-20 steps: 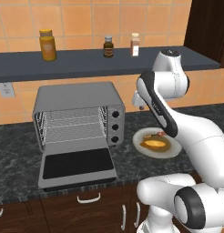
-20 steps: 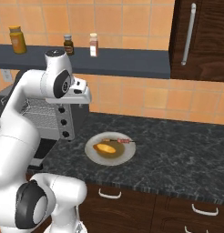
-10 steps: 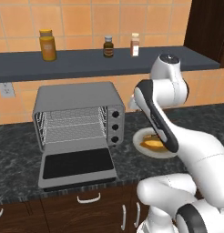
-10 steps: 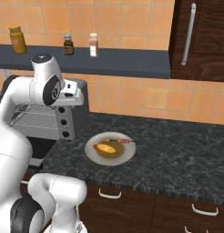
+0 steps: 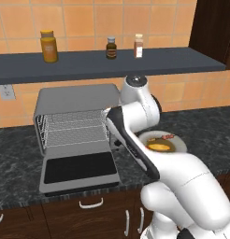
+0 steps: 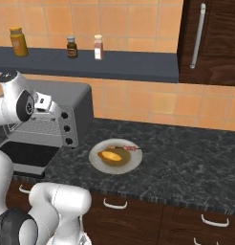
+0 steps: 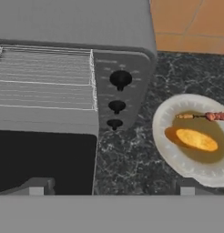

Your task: Pick up the kebab skewer and baguette bread, and place them inside the toaster oven. Close the toaster oven door and start by setting the timer.

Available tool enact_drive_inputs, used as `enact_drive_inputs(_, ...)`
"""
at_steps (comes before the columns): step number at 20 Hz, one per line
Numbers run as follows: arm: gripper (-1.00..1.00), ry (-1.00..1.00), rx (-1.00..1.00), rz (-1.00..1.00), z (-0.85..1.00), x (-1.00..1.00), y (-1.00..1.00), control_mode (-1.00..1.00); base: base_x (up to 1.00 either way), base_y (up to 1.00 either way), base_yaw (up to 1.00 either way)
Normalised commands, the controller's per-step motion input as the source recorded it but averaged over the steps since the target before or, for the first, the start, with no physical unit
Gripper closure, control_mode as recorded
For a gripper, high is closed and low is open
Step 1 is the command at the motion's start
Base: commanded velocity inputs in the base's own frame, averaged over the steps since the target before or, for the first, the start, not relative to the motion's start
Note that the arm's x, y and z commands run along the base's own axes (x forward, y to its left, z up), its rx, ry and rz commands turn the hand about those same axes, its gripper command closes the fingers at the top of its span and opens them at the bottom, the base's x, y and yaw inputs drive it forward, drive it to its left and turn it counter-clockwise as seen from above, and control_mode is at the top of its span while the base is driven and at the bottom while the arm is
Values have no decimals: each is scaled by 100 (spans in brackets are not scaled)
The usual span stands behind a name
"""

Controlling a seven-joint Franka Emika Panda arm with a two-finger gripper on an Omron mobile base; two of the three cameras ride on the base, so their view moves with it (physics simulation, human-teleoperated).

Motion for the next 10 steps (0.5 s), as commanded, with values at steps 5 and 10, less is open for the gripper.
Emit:
enact_drive_inputs(5, -100, -14, -6, -7, -26, 6, 86, -100, 0, 0, 0)
enact_drive_inputs(10, -100, -6, -12, 3, -41, 15, 61, -100, 0, 0, 0)
